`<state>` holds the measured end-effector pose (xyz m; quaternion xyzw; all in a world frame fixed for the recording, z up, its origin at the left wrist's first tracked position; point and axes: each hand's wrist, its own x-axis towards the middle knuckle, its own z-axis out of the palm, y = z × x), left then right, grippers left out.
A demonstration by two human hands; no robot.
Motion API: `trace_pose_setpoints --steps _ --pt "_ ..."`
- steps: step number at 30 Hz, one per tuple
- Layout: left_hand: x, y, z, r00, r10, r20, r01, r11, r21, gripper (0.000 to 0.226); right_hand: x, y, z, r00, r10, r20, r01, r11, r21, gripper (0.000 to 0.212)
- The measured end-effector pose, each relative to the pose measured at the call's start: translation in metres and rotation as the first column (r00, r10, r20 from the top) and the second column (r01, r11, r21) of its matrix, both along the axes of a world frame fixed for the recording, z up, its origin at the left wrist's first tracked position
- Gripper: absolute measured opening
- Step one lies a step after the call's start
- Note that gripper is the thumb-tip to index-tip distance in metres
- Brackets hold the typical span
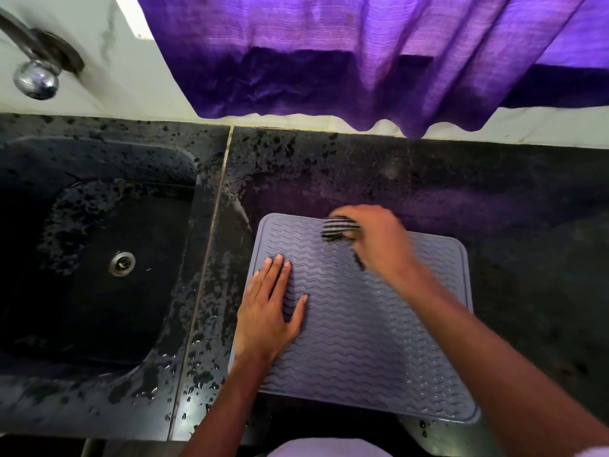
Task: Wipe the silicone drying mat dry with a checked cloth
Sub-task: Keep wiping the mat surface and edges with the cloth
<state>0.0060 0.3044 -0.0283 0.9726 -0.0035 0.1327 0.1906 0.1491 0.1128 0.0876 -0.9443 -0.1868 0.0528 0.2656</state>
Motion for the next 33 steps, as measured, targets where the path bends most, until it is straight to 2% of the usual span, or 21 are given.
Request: trace_pose_setpoints --steps 5,8,13,17,24,27,33 --pt "0.001 0.000 0.000 1.000 0.001 0.011 -0.001 1.000 -0.010 0.067 -0.002 0.075 -0.040 0.994 0.055 0.092 -0.054 0.998 -0.019 0.051" --pt "0.000 -0.001 0.001 1.000 -0.001 -0.005 0.001 1.000 0.003 0.068 -0.003 0.080 -0.056 0.994 0.083 0.066 -0.080 0.996 -0.039 0.049" --pt "0.000 0.000 0.000 1.000 -0.006 -0.014 0.006 1.000 0.004 0.068 0.010 0.086 -0.051 0.999 0.003 0.051 -0.002 1.000 -0.012 0.050" --pt "0.000 0.000 -0.001 1.000 -0.010 -0.001 0.010 1.000 0.005 0.068 0.015 0.086 -0.051 0.999 0.030 0.022 -0.029 0.999 -0.045 0.045" --pt "0.000 0.000 -0.002 1.000 -0.012 0.005 0.012 1.000 0.007 0.068 0.014 0.084 -0.048 1.000 -0.025 0.012 0.025 1.000 0.001 0.041" --pt "0.001 0.000 -0.001 1.000 -0.010 0.021 0.010 1.000 0.003 0.068 0.012 0.090 -0.046 0.998 -0.058 0.038 0.055 0.996 0.073 0.045" --pt "0.001 0.000 -0.001 1.000 -0.011 -0.001 0.011 1.000 0.002 0.069 0.000 0.097 -0.065 0.999 -0.033 0.043 0.032 0.999 0.028 0.054"
